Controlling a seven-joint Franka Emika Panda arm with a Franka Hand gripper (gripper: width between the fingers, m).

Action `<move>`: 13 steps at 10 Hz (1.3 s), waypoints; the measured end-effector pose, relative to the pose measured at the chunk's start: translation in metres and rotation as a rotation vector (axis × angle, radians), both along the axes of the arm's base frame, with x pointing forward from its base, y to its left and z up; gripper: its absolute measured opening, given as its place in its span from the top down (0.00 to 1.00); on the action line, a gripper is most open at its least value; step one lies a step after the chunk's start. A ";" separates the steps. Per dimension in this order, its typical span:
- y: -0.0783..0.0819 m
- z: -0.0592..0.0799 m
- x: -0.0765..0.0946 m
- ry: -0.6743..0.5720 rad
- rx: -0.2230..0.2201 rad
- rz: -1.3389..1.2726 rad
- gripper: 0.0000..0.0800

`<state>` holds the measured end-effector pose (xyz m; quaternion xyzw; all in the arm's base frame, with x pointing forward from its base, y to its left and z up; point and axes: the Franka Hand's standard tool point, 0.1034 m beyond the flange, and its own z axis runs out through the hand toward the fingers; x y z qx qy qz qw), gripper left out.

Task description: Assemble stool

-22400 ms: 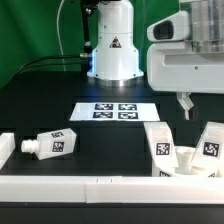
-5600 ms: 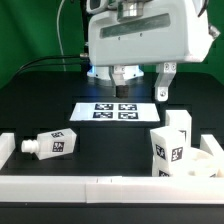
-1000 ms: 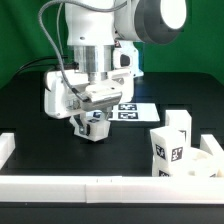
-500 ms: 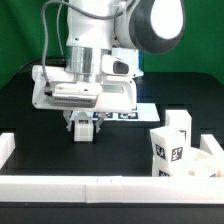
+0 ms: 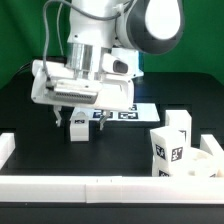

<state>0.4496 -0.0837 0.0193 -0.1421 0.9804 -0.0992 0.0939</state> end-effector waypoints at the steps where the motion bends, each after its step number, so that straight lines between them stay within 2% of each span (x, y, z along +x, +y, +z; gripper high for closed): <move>1: 0.007 0.017 0.007 -0.017 -0.022 0.112 0.19; 3: 0.015 0.045 0.017 -0.039 -0.047 0.317 0.19; 6: 0.012 0.042 0.014 -0.004 -0.092 0.480 0.19; 7: 0.013 0.043 0.017 0.012 -0.120 0.603 0.19; 8: 0.018 0.050 0.025 0.020 -0.148 0.773 0.19; 9: 0.026 0.065 0.037 -0.001 -0.171 0.927 0.19; 10: 0.037 0.074 0.045 -0.012 -0.178 1.100 0.19; 12: 0.050 0.087 0.051 -0.024 -0.226 1.241 0.19; 13: 0.049 0.088 0.052 -0.015 -0.245 1.296 0.19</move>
Offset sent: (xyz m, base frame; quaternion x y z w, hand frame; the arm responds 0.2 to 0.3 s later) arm 0.0020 0.0073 0.0244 -0.0450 -0.0038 -0.2057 0.9776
